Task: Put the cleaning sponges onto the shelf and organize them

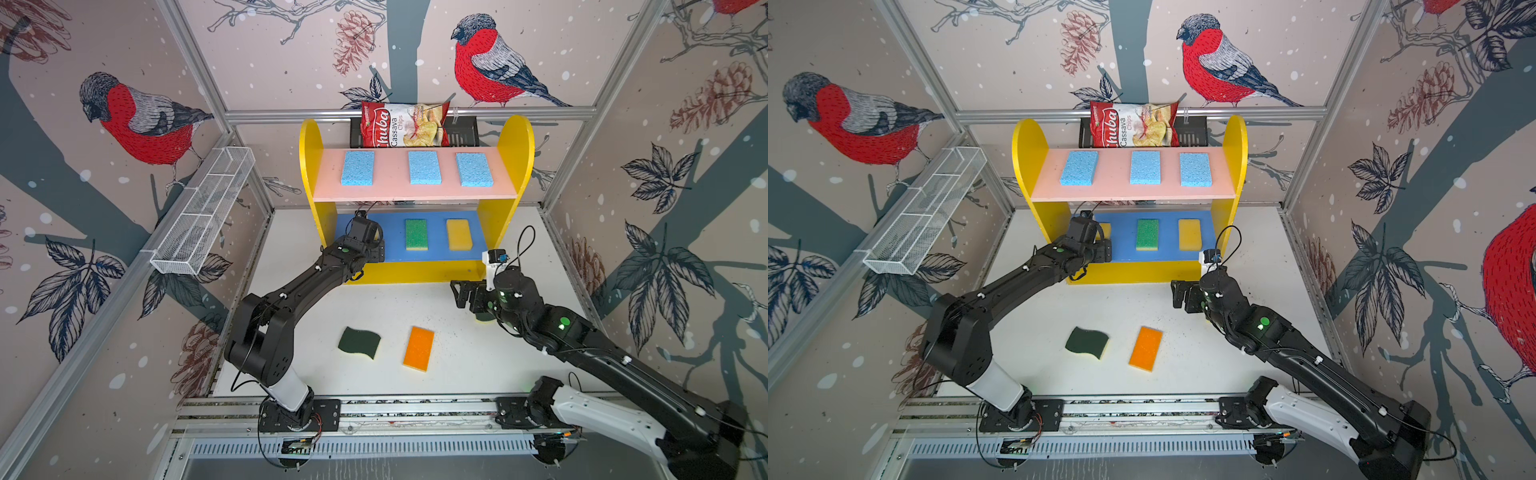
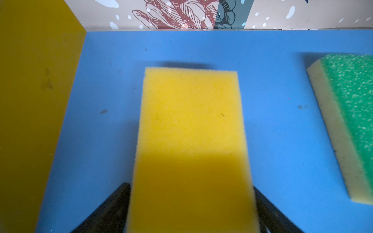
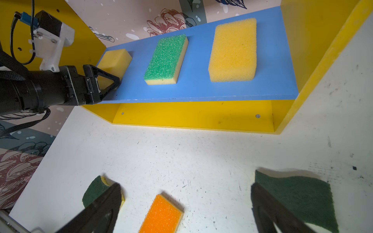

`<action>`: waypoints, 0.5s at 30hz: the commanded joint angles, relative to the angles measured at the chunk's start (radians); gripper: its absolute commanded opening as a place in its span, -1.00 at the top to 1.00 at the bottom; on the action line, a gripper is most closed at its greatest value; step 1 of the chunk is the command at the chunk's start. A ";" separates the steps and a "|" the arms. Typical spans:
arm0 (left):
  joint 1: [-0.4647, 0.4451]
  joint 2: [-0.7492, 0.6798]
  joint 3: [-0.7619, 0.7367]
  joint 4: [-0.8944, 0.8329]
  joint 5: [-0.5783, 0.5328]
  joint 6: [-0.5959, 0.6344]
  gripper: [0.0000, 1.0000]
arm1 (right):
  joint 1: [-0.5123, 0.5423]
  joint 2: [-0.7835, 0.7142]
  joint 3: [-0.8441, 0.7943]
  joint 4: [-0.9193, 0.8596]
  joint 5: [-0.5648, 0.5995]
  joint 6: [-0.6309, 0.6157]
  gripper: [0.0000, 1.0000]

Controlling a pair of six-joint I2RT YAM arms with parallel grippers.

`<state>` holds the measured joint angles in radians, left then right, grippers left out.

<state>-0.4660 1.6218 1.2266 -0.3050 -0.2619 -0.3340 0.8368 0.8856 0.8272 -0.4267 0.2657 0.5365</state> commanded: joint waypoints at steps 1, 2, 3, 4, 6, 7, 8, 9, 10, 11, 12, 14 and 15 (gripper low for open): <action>0.001 -0.017 -0.003 -0.031 0.017 0.004 -0.75 | 0.000 -0.005 -0.005 0.007 0.016 0.001 -0.99; 0.001 -0.021 -0.005 -0.031 0.021 0.005 -0.74 | 0.000 -0.006 -0.006 0.006 0.015 0.000 -0.99; 0.000 -0.027 -0.008 -0.031 0.026 0.005 -0.75 | 0.001 -0.008 -0.005 0.006 0.014 0.002 -0.99; 0.000 -0.033 -0.011 -0.028 0.028 0.004 -0.74 | 0.001 -0.008 -0.005 0.004 0.014 0.002 -0.99; 0.000 -0.046 -0.018 -0.023 0.038 0.004 -0.75 | 0.001 -0.011 -0.005 0.002 0.016 0.006 -0.99; 0.000 -0.054 -0.021 -0.021 0.044 0.005 -0.75 | 0.001 -0.012 -0.004 0.002 0.015 0.005 -0.99; 0.000 -0.062 -0.024 -0.019 0.051 0.005 -0.75 | 0.001 -0.013 -0.002 0.001 0.015 0.007 -0.99; 0.000 -0.071 -0.027 -0.018 0.055 0.005 -0.76 | 0.001 -0.014 0.000 0.000 0.015 0.008 -0.99; -0.002 -0.080 -0.029 -0.020 0.059 0.006 -0.75 | 0.001 -0.014 -0.001 -0.001 0.016 0.008 -0.99; -0.003 -0.089 -0.033 -0.020 0.063 0.008 -0.75 | 0.001 -0.013 -0.001 -0.001 0.015 0.009 -0.99; -0.003 -0.100 -0.039 -0.020 0.066 0.010 -0.75 | 0.001 -0.013 -0.001 -0.002 0.015 0.009 -0.99; -0.005 -0.123 -0.048 -0.020 0.071 0.012 -0.75 | 0.001 -0.011 0.000 -0.003 0.014 0.011 -0.99; -0.006 -0.133 -0.055 -0.022 0.077 0.017 -0.75 | 0.000 -0.011 0.002 -0.004 0.014 0.011 -0.99</action>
<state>-0.4702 1.5108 1.1812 -0.3271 -0.2089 -0.3332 0.8368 0.8749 0.8230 -0.4282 0.2657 0.5476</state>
